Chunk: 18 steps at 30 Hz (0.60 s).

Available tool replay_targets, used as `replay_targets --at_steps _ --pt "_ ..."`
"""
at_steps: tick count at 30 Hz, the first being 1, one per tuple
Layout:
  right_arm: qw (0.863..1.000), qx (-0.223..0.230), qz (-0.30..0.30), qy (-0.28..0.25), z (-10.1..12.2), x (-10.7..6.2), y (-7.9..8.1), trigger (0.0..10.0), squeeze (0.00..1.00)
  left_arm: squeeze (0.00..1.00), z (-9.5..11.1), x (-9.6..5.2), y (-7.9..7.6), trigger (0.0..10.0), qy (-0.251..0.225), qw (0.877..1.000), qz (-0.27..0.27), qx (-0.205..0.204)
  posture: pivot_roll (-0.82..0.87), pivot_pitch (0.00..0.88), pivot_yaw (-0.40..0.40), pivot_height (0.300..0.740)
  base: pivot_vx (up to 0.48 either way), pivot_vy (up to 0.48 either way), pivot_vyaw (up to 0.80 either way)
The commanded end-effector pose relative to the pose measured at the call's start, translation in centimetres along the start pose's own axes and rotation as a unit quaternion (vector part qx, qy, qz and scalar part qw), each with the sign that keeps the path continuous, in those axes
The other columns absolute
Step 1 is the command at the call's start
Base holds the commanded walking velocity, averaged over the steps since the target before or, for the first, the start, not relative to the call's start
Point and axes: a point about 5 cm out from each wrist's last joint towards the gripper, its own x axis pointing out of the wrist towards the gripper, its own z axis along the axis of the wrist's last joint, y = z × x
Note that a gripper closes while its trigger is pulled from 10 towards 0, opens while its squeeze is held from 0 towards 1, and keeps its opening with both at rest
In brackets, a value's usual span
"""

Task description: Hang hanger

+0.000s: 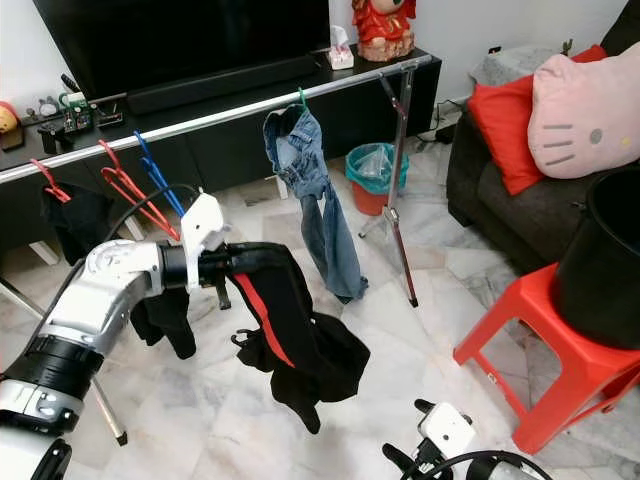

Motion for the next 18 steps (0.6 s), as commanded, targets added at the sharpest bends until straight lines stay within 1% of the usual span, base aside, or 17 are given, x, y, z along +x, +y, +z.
replay_targets --at_steps 1,3,6,7,8,10,11,14,15,18 --pt "0.997 -0.005 -0.082 0.005 0.0 -0.1 -1.9 10.0 0.00 0.00 1.5 -0.7 0.4 10.0 -0.023 1.000 -0.011 0.002 0.05 0.022 0.128 0.740 0.000 0.000 0.00" --pt "0.995 0.001 -0.098 0.006 0.1 -0.1 -2.3 10.0 0.00 0.00 1.6 -0.8 0.3 10.0 -0.028 0.999 -0.017 -0.004 0.05 0.022 0.128 0.740 0.000 0.000 0.00" --pt "0.993 -0.013 -0.117 0.000 0.5 -0.1 -2.8 10.0 0.00 0.00 1.6 -1.0 0.0 10.0 -0.029 0.999 -0.036 -0.010 0.05 0.020 0.128 0.740 0.000 0.000 0.00" --pt "0.991 0.002 -0.131 -0.011 0.8 0.0 -3.4 10.0 0.00 0.00 1.4 -1.1 -0.4 10.0 -0.020 0.998 -0.054 -0.011 0.05 0.016 0.128 0.740 0.000 0.000 0.00" --pt "0.991 0.008 -0.134 -0.016 0.9 0.0 -3.5 10.0 0.00 0.00 1.4 -1.2 -0.5 10.0 -0.017 0.998 -0.060 -0.012 0.05 0.016 0.128 0.740 0.000 0.000 0.00" --pt "0.992 0.005 -0.125 -0.021 1.1 0.1 -3.5 10.0 0.00 0.00 1.1 -1.3 -0.8 10.0 -0.008 0.997 -0.073 -0.012 0.05 0.015 0.127 0.740 0.000 0.000 0.00" --pt "0.994 -0.008 -0.107 -0.021 1.1 0.2 -3.2 10.0 0.00 0.00 1.0 -1.5 -1.0 10.0 -0.002 0.996 -0.083 -0.014 0.06 0.013 0.127 0.740 0.000 0.000 0.00" --pt "0.996 -0.019 -0.080 -0.020 0.8 0.2 -2.7 10.0 0.00 0.00 1.1 -2.0 -1.3 10.0 0.007 0.994 -0.110 -0.017 0.06 0.003 0.126 0.740 0.000 0.000 0.00" --pt "0.996 -0.019 -0.080 -0.023 0.8 0.2 -2.7 10.0 0.00 0.00 1.2 -2.1 -1.4 10.0 0.007 0.993 -0.115 -0.018 0.06 0.003 0.126 0.740 0.000 0.000 0.00" --pt "0.998 -0.008 -0.048 -0.033 0.9 0.1 -2.2 10.0 0.00 0.00 1.6 -2.5 -1.6 10.0 0.002 0.991 -0.133 -0.023 0.06 0.001 0.126 0.740 0.000 0.000 0.00"
